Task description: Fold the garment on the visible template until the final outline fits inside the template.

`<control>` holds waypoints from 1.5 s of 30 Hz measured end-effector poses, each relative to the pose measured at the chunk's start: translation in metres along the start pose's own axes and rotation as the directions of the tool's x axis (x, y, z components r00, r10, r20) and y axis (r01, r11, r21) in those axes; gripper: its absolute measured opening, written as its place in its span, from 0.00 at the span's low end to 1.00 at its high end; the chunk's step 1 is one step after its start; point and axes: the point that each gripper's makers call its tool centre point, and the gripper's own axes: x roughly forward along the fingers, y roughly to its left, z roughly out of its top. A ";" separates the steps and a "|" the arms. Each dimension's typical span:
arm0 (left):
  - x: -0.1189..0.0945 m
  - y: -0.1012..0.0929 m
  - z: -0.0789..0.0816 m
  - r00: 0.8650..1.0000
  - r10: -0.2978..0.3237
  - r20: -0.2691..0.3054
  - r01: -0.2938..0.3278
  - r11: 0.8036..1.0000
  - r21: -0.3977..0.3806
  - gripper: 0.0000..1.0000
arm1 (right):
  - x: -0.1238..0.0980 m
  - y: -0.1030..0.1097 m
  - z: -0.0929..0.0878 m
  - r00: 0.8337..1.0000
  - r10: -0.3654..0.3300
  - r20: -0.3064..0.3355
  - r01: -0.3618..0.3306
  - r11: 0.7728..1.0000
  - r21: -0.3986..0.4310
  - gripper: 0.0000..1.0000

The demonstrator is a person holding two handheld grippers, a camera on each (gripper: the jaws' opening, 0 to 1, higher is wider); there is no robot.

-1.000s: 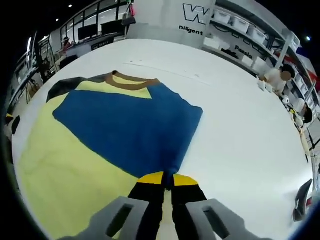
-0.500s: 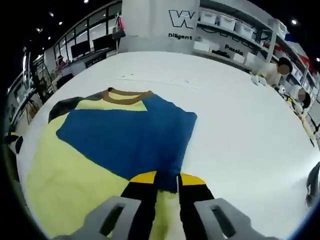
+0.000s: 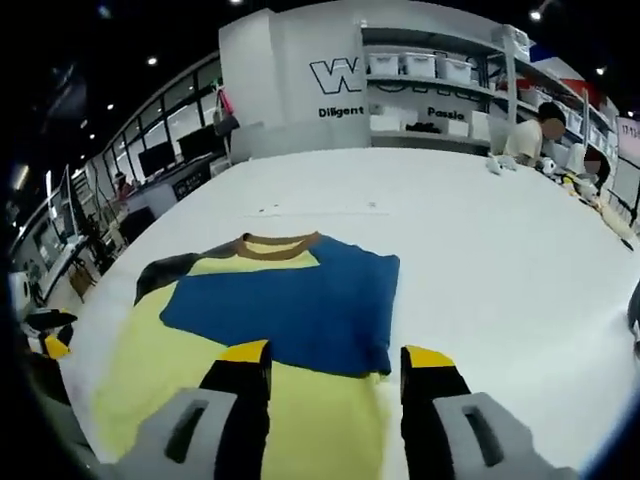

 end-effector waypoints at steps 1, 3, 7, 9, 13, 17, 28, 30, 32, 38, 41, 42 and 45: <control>0.002 0.004 0.000 1.000 0.024 -0.006 -0.024 1.000 0.003 0.74 | -0.002 0.002 -0.001 1.000 0.001 0.001 -0.001 1.000 -0.005 0.47; 0.007 0.004 0.004 1.000 0.029 0.006 -0.029 1.000 0.012 0.74 | -0.006 0.003 -0.004 1.000 0.001 0.001 -0.001 1.000 -0.017 0.47; 0.017 0.000 0.009 1.000 0.024 0.007 -0.025 0.999 0.046 0.74 | -0.011 0.006 -0.007 1.000 0.002 -0.001 -0.003 1.000 -0.025 0.46; 0.025 -0.003 0.011 1.000 0.026 0.007 -0.026 0.997 0.078 0.72 | -0.014 0.007 -0.010 1.000 0.003 -0.001 -0.003 1.000 -0.026 0.45; 0.038 -0.003 0.011 0.999 0.053 -0.005 -0.052 0.993 0.104 0.64 | -0.021 0.009 -0.012 1.000 -0.001 0.006 0.001 0.999 -0.035 0.44; 0.051 -0.001 0.014 0.998 0.064 -0.007 -0.063 0.991 0.115 0.56 | -0.024 0.008 -0.015 1.000 -0.007 0.004 0.007 0.999 -0.045 0.44; 0.074 -0.006 0.022 0.998 0.053 -0.016 -0.049 0.977 0.209 0.51 | -0.037 0.018 -0.040 0.998 0.032 -0.048 -0.033 0.999 -0.018 0.54; 0.076 -0.008 0.022 0.999 0.050 -0.018 -0.045 0.975 0.216 0.50 | -0.039 0.022 -0.044 0.997 0.046 -0.056 -0.047 0.999 -0.018 0.59; 0.079 -0.012 0.023 0.999 0.031 -0.019 -0.026 0.973 0.230 0.48 | -0.042 0.026 -0.049 0.996 0.061 -0.065 -0.062 0.998 -0.016 0.63; 0.091 -0.019 0.028 1.000 0.007 -0.019 -0.002 0.960 0.278 0.43 | -0.058 0.036 -0.063 0.989 0.110 -0.098 -0.111 0.994 -0.002 0.73; 0.094 -0.021 0.029 1.000 -0.005 -0.029 0.014 0.950 0.311 0.39 | -0.066 0.040 -0.065 0.986 0.129 -0.107 -0.130 0.992 -0.002 0.81; 0.096 -0.021 0.030 1.000 -0.006 -0.026 0.015 0.945 0.327 0.38 | -0.068 0.041 -0.065 0.985 0.133 -0.107 -0.134 0.991 -0.001 0.84; 0.100 -0.022 0.030 0.999 -0.018 -0.035 0.029 0.937 0.348 0.34 | -0.075 0.043 -0.067 0.983 0.141 -0.115 -0.144 0.989 -0.023 0.87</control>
